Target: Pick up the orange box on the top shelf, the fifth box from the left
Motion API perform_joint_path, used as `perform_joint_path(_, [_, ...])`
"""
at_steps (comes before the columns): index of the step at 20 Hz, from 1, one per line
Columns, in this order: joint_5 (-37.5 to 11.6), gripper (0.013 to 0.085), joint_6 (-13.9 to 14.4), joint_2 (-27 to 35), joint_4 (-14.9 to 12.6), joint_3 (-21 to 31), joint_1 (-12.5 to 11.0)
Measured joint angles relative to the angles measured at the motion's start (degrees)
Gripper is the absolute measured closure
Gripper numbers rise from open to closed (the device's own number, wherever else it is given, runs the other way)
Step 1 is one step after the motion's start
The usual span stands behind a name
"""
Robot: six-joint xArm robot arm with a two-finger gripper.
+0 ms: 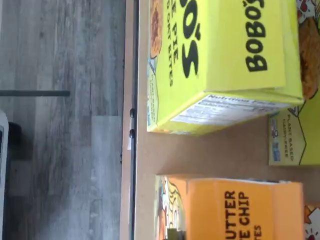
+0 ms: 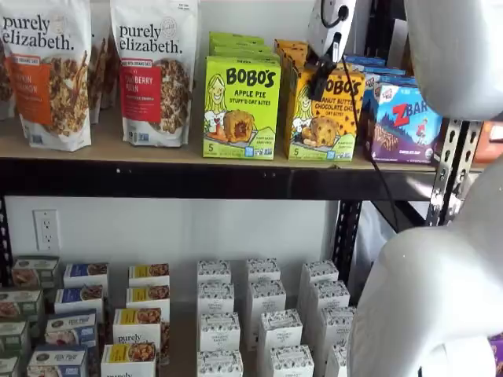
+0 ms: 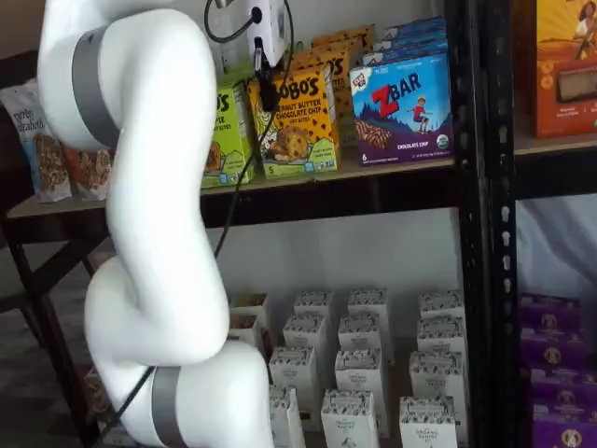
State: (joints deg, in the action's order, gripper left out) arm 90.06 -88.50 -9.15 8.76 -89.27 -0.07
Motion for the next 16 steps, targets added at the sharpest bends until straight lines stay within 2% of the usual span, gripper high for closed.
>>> perform_joint_path(9, [-0.41,0.0730,-0.04,-0.74,-0.45,0.98,0.06])
perform_joint_path(16, [-0.24,0.0730,-0.09,-1.32,0.26,1.27,-0.15])
